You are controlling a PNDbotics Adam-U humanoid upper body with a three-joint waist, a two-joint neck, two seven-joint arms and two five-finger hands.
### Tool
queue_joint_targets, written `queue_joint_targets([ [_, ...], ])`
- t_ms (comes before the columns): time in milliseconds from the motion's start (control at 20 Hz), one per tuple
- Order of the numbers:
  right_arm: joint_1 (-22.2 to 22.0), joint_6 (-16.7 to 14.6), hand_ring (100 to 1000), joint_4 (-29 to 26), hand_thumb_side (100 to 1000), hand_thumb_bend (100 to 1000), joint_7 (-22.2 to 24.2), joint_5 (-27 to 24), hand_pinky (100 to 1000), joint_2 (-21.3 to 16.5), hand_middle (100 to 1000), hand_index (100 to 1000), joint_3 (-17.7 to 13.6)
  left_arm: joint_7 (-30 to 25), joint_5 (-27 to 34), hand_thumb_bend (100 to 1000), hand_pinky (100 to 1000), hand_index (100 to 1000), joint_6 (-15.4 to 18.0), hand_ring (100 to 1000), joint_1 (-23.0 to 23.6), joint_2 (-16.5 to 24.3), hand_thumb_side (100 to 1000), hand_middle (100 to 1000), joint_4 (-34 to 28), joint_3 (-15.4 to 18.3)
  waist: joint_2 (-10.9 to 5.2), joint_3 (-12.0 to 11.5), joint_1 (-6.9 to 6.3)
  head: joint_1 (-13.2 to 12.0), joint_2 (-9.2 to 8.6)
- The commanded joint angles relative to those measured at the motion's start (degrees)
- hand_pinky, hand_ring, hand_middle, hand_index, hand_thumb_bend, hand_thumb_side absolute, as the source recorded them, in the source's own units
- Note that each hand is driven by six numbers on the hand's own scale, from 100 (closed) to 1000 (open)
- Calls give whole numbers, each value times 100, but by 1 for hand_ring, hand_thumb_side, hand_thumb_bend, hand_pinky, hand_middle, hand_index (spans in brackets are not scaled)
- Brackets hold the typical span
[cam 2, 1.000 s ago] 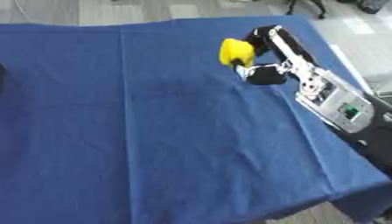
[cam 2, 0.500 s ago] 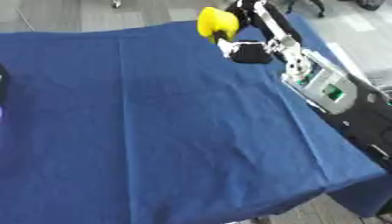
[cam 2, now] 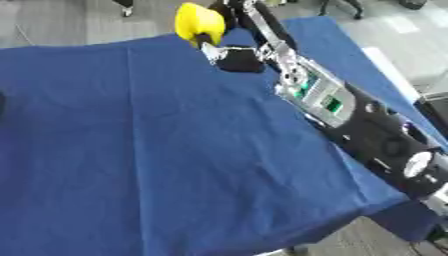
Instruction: Pick up the objects with one hand, pass them to the other hand, and then place them into the box on the other side of the table.
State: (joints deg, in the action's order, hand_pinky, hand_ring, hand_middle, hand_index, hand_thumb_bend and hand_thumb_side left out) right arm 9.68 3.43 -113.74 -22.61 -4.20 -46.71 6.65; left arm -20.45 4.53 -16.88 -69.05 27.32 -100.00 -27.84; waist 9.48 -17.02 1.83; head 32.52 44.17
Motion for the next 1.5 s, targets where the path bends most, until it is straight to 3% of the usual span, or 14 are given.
queue_joint_targets([
  [50,163,179,597,-85,100,185,-199,122,605,15,525,603,171,-210,-202,100,1000,774,-33,742,-371,-176,300,703,32,-176,-198,-22,-82,56,-6],
  [500,388,436,595,-85,100,189,-345,270,598,202,529,603,570,-815,-793,100,1000,843,-280,792,-832,-682,244,746,431,-672,-198,-50,-100,54,-6],
  [700,497,397,595,-85,100,196,-360,365,597,239,528,603,731,-1167,-1140,100,1000,863,-407,829,-976,-877,252,765,751,-1166,-180,-58,-106,68,-6],
  [950,600,378,596,-85,100,201,-265,485,598,249,527,602,875,-1637,-1589,100,1000,871,-332,852,-1079,-1044,300,774,1037,-1521,-158,-74,-113,188,-6],
  [1200,658,361,596,-85,100,205,-199,577,600,249,526,602,958,-2105,-2052,100,1000,862,-78,853,-1075,-1190,406,763,1239,-1614,-129,-70,-107,258,-6],
  [1500,704,351,595,-85,100,207,-134,656,601,269,525,601,1020,-2652,-2416,109,1000,857,179,851,-1071,-1308,419,760,1379,-1474,-100,-71,-94,278,-6],
])
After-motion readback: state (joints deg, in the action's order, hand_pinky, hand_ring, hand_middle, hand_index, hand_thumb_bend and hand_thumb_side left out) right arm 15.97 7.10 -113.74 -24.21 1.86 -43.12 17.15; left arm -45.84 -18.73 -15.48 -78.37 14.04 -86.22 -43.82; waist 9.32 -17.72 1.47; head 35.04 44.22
